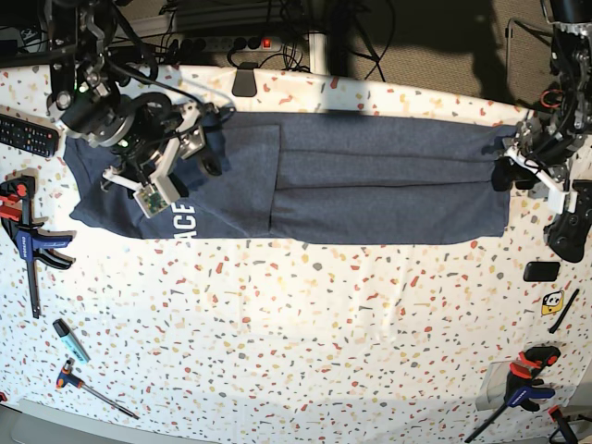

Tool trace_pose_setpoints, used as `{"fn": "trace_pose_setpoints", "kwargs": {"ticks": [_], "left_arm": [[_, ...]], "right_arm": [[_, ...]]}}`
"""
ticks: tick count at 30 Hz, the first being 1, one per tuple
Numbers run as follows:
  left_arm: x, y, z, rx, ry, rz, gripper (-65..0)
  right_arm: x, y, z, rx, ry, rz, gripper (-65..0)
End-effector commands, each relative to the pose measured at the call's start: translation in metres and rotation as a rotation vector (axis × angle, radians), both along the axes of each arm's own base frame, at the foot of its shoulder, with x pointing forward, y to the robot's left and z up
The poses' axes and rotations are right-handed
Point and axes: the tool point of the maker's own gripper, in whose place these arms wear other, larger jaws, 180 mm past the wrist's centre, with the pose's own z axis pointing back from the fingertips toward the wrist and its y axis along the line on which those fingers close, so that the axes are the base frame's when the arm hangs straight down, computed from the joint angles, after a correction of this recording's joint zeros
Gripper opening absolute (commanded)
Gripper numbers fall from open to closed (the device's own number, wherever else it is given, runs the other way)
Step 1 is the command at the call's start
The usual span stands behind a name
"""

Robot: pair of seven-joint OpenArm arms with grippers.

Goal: Fold the T-shirt properly
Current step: 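Grasp the shirt's sleeve end with the right gripper and fold it inward, then release the folded edge with the left gripper and lift it away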

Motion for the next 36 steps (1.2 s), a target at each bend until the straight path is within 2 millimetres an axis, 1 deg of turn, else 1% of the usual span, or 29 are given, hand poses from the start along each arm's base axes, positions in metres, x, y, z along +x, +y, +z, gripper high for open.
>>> {"fn": "trace_pose_setpoints", "kwargs": {"ticks": [1, 6, 13, 14, 16, 19, 20, 24, 28, 30, 32, 34, 36], "left_arm": [[0.008, 0.002, 0.013, -0.029, -0.038, -0.009, -35.6], [0.001, -0.016, 0.012, -0.169, -0.031, -0.044, -35.6], [0.005, -0.029, 0.013, -0.235, -0.066, -0.022, -36.5], [0.005, -0.032, 0.013, -0.245, -0.072, -0.018, -38.4], [0.006, -0.036, 0.013, -0.256, -0.078, -0.012, -44.4], [0.007, -0.036, 0.015, -0.258, -0.089, -0.007, -59.6], [0.008, -0.035, 0.015, -0.255, -0.095, -0.004, -64.9], [0.015, -0.027, 0.020, -0.212, -0.156, 0.020, -65.0], [0.017, -0.022, 0.020, -0.172, -0.167, 0.019, -65.0], [0.018, -0.016, 0.020, -0.150, -0.168, 0.027, -65.0], [0.019, -0.003, 0.025, -0.133, -0.181, 0.056, -65.0], [0.019, 0.015, 0.033, -0.110, -0.200, 0.088, -65.0], [0.019, 0.029, 0.042, -0.091, -0.205, 0.103, -65.0]], "right_arm": [[0.006, 0.002, 0.013, 0.018, -0.047, 0.005, -30.8], [0.006, 0.002, 0.013, 0.018, -0.047, 0.004, -30.8], [0.006, 0.002, 0.013, 0.018, -0.046, 0.004, -30.8], [0.006, 0.002, 0.013, 0.017, -0.044, 0.004, -30.8], [0.005, 0.001, 0.011, 0.011, -0.036, 0.004, -30.8], [0.003, 0.000, 0.008, 0.000, -0.019, 0.002, -30.8], [0.003, -0.001, 0.008, -0.003, -0.015, 0.002, -30.8], [0.002, -0.001, 0.007, -0.004, -0.013, 0.002, -30.9], [0.002, -0.001, 0.007, -0.004, -0.013, 0.002, -30.9], [0.002, -0.001, 0.007, -0.004, -0.012, 0.002, -30.9], [0.002, -0.001, 0.006, -0.008, -0.008, 0.002, -30.9], [0.001, -0.002, 0.005, -0.011, -0.003, 0.002, -30.9], [0.001, -0.002, 0.005, -0.015, 0.003, 0.001, -30.9]]}}
